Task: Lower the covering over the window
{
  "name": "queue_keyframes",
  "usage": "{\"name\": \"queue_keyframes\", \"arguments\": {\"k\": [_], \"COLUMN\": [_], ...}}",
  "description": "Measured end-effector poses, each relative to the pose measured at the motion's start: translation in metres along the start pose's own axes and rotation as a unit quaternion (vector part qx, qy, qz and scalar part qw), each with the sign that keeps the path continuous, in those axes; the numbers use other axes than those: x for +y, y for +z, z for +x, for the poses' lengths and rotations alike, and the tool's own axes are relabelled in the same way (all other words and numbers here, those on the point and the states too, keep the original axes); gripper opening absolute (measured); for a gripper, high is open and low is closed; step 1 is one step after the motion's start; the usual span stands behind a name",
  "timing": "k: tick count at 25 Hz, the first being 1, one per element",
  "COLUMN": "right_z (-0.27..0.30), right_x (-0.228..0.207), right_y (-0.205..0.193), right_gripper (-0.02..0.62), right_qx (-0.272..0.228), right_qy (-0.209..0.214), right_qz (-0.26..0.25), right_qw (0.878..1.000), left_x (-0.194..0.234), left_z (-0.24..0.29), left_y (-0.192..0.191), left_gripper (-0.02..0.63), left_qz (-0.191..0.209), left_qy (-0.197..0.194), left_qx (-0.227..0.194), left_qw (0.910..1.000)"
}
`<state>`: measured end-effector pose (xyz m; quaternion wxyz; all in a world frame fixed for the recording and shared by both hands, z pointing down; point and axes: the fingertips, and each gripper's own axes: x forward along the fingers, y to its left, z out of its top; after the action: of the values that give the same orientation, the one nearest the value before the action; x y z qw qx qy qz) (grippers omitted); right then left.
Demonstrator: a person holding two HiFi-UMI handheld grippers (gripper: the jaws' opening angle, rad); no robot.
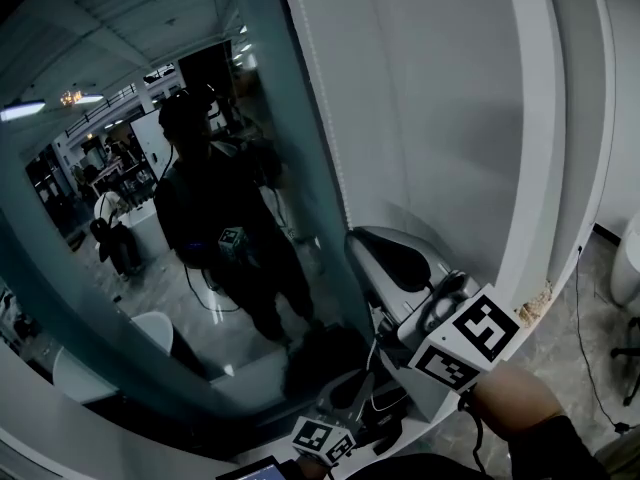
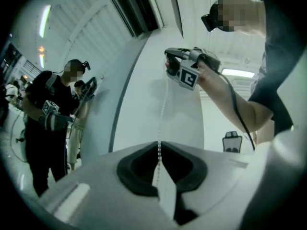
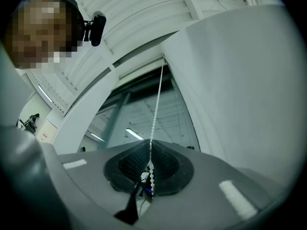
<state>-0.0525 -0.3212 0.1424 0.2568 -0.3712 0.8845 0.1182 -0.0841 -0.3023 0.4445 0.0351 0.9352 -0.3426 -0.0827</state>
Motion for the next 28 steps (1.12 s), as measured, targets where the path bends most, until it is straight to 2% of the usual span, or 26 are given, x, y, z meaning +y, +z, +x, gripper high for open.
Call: {"name": "queue_keyframes", "arguments": {"k": [2,5,8,11,16,22,25,26,28], "right_z": [-0.014,-0.040,-0.066,-0.100,-0.165,-0.201,-0.221,-0.228,-0.239], "right_x": [-0.002,-0.006,-0.005,0.012,0.027,0.037,0.044,0.044,0.042], "right_y": [-0.027,-0.063,-0.108,-0.173,-0.245,-0.284,-0.299,-0.304,-0.310], "right_gripper": [0.014,0.014,0.014,0.014,0.014,0.014,0.015,0.014,0.014], "right_qx": [0.033,0.051,0.094,0.179,0.249,0.302,0.330,0.339,0.350], "right_qy": [-0.004,-0.020,-0.028,-0.029,-0.030,-0.028,-0.028,-0.029,-0.034], "right_qz": [-0.003,-0.005,0.000,0.006,0.039,0.075,0.088,0.092,0.098], "right_qw": [0.999,0.998,0.995,0.983,0.967,0.950,0.939,0.936,0.931], "left_x": [0.005,0.016,0.023,0.021,-0.011,-0.038,-0.044,-0.045,-0.049], "left_z": [-0.008,-0.023,-0.027,-0.025,0.013,0.044,0.051,0.053,0.058], "left_y": [0.001,0.020,0.053,0.092,0.118,0.148,0.166,0.169,0.169], "left_gripper": [0.041,0.094,0.094,0.095,0.115,0.138,0.139,0.120,0.021], "left_qz": [-0.008,-0.012,0.008,0.023,0.003,0.014,0.020,0.023,0.030], "left_qy": [0.024,0.052,0.053,0.037,-0.016,-0.062,-0.067,-0.067,-0.068], "left_qx": [-0.018,-0.056,-0.088,-0.126,-0.144,-0.164,-0.185,-0.189,-0.187], "left_qw": [0.9995,0.9970,0.9946,0.9911,0.9894,0.9843,0.9802,0.9794,0.9795]}}
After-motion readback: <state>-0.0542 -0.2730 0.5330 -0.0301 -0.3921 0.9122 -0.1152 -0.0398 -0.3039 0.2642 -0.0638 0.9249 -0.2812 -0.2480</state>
